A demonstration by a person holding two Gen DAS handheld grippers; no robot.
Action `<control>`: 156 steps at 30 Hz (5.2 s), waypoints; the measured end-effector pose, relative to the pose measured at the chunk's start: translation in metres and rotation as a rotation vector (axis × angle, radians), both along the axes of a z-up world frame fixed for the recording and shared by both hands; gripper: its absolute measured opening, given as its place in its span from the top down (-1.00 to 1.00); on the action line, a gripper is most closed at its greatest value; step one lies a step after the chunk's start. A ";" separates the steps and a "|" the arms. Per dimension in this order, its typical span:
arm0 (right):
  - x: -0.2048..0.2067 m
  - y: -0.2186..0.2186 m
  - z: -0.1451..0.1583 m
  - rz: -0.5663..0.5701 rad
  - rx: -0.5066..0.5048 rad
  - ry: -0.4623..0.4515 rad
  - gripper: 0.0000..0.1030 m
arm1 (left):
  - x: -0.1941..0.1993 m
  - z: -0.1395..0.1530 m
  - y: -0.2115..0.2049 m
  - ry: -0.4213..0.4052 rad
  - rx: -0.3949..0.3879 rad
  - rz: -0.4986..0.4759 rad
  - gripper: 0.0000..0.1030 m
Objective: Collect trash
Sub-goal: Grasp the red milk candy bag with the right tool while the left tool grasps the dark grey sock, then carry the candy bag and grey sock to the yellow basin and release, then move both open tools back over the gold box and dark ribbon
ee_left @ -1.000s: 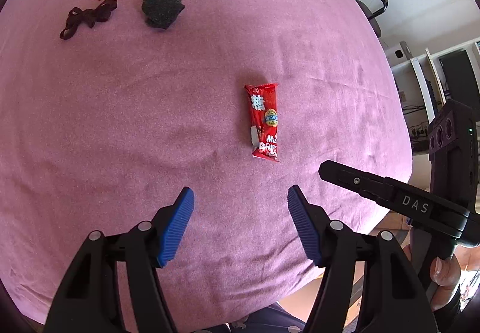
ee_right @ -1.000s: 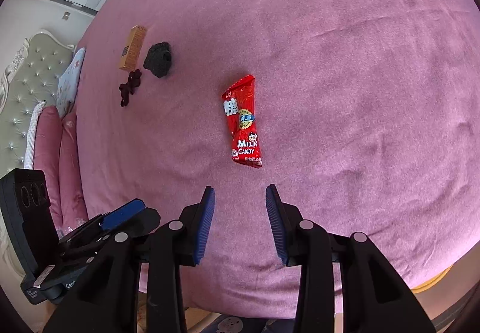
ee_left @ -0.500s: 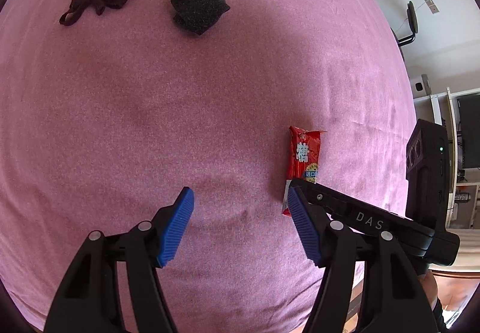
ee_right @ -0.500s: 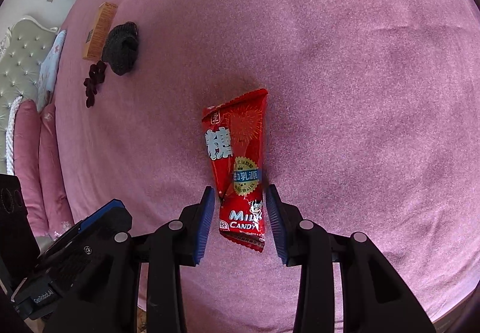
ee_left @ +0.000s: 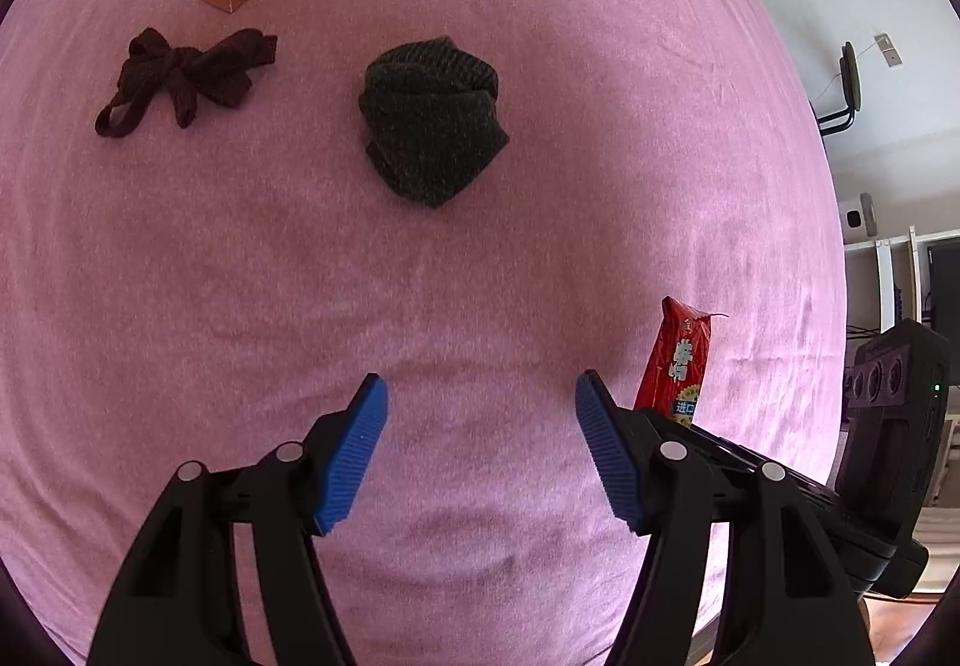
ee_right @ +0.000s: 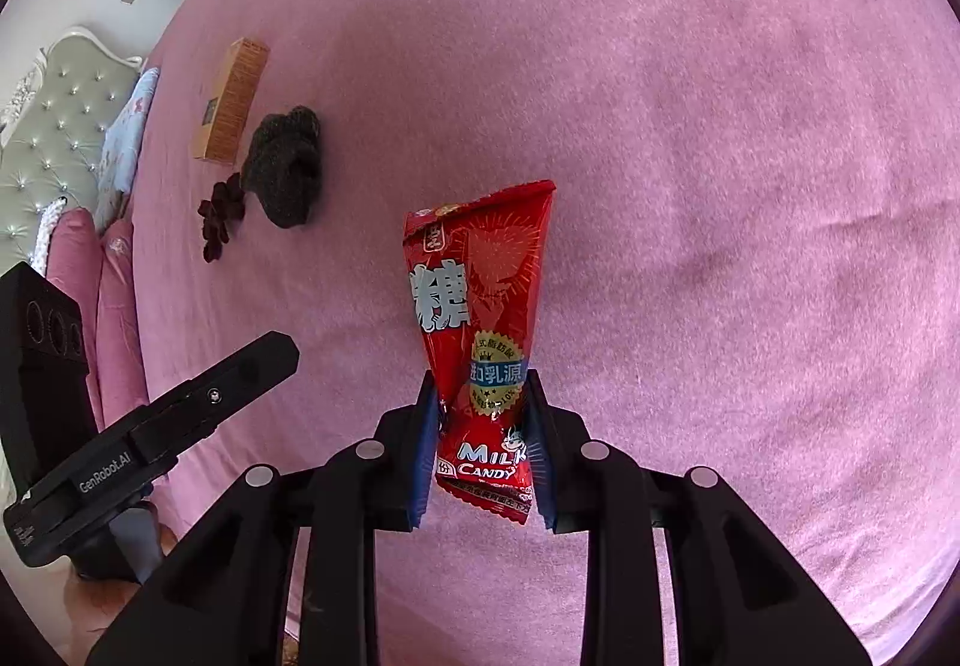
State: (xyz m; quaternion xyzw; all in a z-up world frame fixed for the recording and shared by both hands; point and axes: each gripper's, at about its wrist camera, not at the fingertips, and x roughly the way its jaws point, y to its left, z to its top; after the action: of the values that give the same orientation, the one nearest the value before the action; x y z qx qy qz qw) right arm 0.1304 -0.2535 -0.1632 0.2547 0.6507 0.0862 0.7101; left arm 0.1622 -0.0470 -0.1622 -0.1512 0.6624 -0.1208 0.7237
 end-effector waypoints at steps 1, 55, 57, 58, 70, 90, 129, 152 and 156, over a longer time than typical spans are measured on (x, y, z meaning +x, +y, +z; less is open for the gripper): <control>0.006 0.000 0.000 -0.002 0.010 -0.003 0.49 | 0.007 0.000 0.000 -0.005 0.004 0.004 -0.26; -0.194 -0.002 0.050 -0.153 0.050 0.036 0.47 | -0.123 0.043 -0.026 0.069 -0.066 -0.274 0.37; -0.211 -0.007 0.054 -0.174 0.061 0.033 0.47 | -0.141 0.046 -0.034 0.063 -0.063 -0.309 0.37; -0.219 -0.010 0.056 -0.184 0.063 0.033 0.47 | -0.146 0.048 -0.038 0.062 -0.062 -0.324 0.37; -0.319 -0.109 0.090 -0.336 0.044 -0.008 0.47 | -0.241 0.071 -0.137 0.055 -0.074 -0.522 0.37; -0.512 -0.309 0.073 -0.712 0.043 0.018 0.46 | -0.387 0.051 -0.386 0.124 -0.042 -0.921 0.37; -0.606 -0.384 0.025 -0.922 0.092 0.111 -0.01 | -0.461 0.000 -0.483 0.218 0.032 -1.130 -0.33; -0.475 -0.320 0.071 -0.669 0.041 0.037 -0.01 | -0.375 0.048 -0.389 0.117 -0.037 -0.924 -0.34; -0.433 -0.286 0.078 -0.589 0.035 0.024 -0.01 | -0.347 0.054 -0.345 0.107 -0.039 -0.845 -0.34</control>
State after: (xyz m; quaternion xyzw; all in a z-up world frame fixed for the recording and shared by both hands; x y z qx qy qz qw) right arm -0.3024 -0.5392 -0.0852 0.4457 0.5555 -0.1153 0.6924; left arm -0.1847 -0.3919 -0.1077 0.1139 0.7004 -0.4113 0.5722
